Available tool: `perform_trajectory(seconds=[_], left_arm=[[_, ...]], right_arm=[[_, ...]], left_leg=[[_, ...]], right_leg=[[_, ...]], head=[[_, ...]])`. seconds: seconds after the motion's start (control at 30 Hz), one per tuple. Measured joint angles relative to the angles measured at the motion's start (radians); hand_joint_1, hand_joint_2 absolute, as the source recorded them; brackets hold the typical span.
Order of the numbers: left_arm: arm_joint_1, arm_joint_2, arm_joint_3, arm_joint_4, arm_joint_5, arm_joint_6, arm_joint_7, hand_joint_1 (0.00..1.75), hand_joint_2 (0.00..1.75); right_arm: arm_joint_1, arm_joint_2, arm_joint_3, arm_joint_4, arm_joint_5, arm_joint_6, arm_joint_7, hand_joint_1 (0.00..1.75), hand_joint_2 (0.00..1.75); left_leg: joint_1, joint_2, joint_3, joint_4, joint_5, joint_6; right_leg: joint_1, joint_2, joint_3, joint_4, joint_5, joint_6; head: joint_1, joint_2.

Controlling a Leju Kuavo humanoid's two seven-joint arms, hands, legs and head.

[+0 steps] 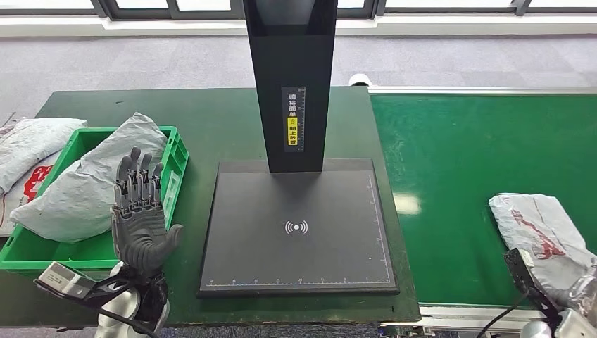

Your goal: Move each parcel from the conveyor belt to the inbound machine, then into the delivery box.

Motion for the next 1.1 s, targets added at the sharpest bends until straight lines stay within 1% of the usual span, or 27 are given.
perform_trajectory(seconds=[0.2,0.37,0.43,0.5,0.57,0.83,1.0,1.1], left_arm=[[0.003,0.000,0.000,0.004,-0.010,0.008,0.000,0.00,1.75],[0.003,0.000,-0.011,0.015,-0.012,0.009,0.000,0.00,1.75],[-0.001,0.000,-0.014,0.022,-0.011,0.009,0.000,0.00,1.75],[-0.006,0.000,-0.015,0.029,-0.010,0.010,0.000,0.00,1.75],[-0.011,0.000,-0.016,0.037,-0.010,0.011,0.000,0.00,1.75],[-0.015,0.000,-0.016,0.056,-0.014,0.021,0.000,0.00,1.75],[-0.015,0.001,-0.016,0.066,-0.026,0.030,0.000,0.00,1.75],[-0.016,0.003,-0.016,0.070,-0.030,0.032,0.000,0.00,1.75]], right_arm=[[-0.023,0.021,0.000,-0.026,0.008,-0.077,-0.037,0.00,1.75],[-0.087,0.029,0.018,-0.032,0.045,-0.075,-0.012,0.00,1.75],[-0.118,0.027,0.030,-0.023,0.070,-0.041,0.029,0.00,1.75],[-0.144,0.021,0.044,-0.003,0.094,0.013,0.080,0.00,1.75],[-0.159,0.015,0.057,0.019,0.106,0.053,0.104,0.00,1.75],[-0.180,0.011,0.086,0.076,0.109,0.094,0.099,0.00,1.75],[-0.191,0.010,0.099,0.099,0.110,0.171,0.109,0.00,1.75],[-0.199,0.007,0.103,0.119,0.116,0.247,0.150,0.00,1.75]], left_leg=[[0.000,0.000,0.000,0.000,0.000,0.000],[0.000,0.000,0.000,0.000,0.001,0.000],[0.000,0.000,0.001,0.000,0.001,0.000],[0.000,0.000,0.001,0.000,0.001,0.000],[0.000,-0.001,0.001,0.000,0.001,0.000],[0.000,-0.001,0.000,0.000,0.001,0.001],[0.000,-0.001,0.000,0.000,0.001,0.001],[0.000,-0.001,0.001,0.000,0.001,0.001]], right_leg=[[0.000,0.000,0.000,0.000,0.000,0.000],[0.000,0.000,0.000,0.000,0.000,0.000],[0.000,0.000,0.000,0.000,0.000,0.000],[0.000,0.000,0.001,0.000,0.001,0.001],[0.000,0.000,0.001,0.000,0.001,0.001],[0.000,0.000,0.000,0.000,0.001,0.001],[0.000,0.000,0.000,0.000,0.001,0.001],[0.000,0.000,0.001,0.000,0.001,0.001]], head=[[0.000,0.000],[0.000,0.000],[0.000,0.000],[0.000,0.000],[0.000,0.000],[0.000,0.000],[0.000,0.000],[0.000,0.000]])
